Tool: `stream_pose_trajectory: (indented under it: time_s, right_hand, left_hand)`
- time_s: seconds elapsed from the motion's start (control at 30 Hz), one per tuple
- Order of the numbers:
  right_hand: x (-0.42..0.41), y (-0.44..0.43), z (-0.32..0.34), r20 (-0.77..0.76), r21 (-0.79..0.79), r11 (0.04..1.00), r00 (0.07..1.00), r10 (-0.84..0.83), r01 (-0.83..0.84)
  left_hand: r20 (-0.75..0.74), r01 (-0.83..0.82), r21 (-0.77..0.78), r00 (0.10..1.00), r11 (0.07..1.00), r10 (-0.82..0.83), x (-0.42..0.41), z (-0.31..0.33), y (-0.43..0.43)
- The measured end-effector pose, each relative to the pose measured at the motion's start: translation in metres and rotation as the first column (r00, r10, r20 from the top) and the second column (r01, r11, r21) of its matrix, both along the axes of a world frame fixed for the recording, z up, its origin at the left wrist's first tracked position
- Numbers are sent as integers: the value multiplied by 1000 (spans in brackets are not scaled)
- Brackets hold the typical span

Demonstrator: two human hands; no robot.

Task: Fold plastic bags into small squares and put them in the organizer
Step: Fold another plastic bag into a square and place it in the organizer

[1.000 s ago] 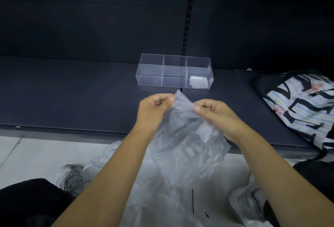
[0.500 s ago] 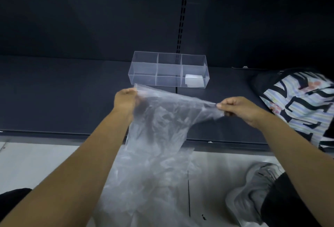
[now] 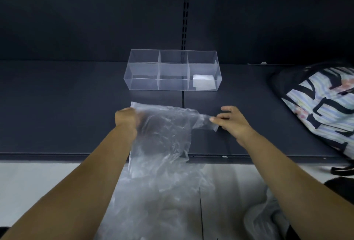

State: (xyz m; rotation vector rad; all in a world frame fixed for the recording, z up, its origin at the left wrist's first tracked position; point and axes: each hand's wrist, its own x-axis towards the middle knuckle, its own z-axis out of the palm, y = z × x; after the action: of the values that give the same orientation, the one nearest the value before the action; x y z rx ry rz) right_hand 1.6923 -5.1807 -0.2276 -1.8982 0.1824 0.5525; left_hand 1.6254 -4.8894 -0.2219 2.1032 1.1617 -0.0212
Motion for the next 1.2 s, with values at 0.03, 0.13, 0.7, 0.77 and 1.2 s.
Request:
stream_pose_trajectory:
  time_s: [0.03,0.13,0.7,0.77,1.2]
  right_hand:
    - [-3,5,-4,33,-35,999,999,-17,19]
    - [-10,13,-17,119,-114,984,985,-125,139]
    - [69,-17,6,229,-259,898,926,-301,356]
    - [58,-17,12,270,-271,883,911,-312,383]
    - [-186,50,9,-453,72,948,857,-246,310]
  left_hand:
    - [18,-23,-66,1000,998,24,3,-1,2]
    - [175,-201,-459,934,865,311,10,-5,5]
    - [151,-143,-572,949,808,275,0,5,21]
    - [135,-113,-495,970,862,204,-20,2,17]
    - [12,-203,-692,956,693,292,-120,-14,-12]
